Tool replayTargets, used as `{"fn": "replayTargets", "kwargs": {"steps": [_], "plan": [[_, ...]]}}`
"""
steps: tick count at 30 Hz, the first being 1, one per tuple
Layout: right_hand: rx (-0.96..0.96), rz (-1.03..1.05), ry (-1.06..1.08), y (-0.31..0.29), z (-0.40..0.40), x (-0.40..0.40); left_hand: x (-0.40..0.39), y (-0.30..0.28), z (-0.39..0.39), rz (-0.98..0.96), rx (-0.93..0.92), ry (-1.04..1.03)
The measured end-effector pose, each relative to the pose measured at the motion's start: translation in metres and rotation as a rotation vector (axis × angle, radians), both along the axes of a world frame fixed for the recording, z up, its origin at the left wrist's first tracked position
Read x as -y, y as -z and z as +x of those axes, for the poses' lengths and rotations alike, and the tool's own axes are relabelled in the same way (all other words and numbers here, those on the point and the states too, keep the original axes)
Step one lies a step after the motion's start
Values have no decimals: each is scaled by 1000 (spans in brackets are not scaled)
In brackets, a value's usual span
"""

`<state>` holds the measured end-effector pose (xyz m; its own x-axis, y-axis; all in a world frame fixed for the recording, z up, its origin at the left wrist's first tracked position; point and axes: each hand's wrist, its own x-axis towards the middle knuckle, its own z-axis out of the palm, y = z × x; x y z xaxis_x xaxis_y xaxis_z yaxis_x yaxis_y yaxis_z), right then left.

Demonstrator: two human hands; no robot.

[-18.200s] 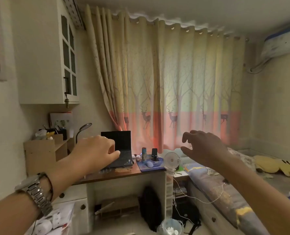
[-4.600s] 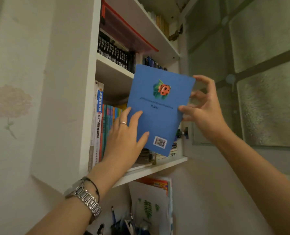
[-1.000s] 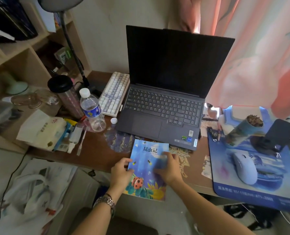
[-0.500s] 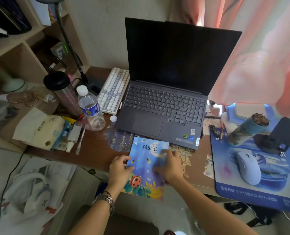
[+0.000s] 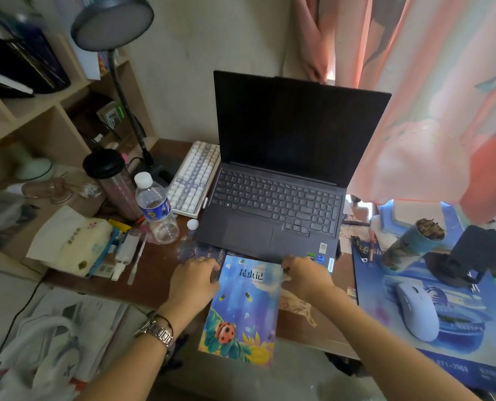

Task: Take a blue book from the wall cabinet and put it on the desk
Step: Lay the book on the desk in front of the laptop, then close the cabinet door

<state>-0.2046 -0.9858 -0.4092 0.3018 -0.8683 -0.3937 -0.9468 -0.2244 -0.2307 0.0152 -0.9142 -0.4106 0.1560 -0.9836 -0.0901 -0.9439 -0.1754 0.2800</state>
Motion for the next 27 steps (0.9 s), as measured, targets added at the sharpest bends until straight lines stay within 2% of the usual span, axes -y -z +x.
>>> {"fn": "replayTargets", "kwargs": {"steps": [5,9,18,23,27], "plan": [[-103,-213,-142,-82,-2,23,23,-75,3,-97,176,75],[-89,-430,-205,-166,-3,46,46,-162,2,-214,339,86],[159,-909,-111,-373,-10,84,87,-363,-5,-530,575,173],[285,-1152,-72,-458,-12,92,109,-448,-15,-652,710,181],[415,-1262,-27,-506,-12,98,124,-508,-26,-793,755,185]]}}
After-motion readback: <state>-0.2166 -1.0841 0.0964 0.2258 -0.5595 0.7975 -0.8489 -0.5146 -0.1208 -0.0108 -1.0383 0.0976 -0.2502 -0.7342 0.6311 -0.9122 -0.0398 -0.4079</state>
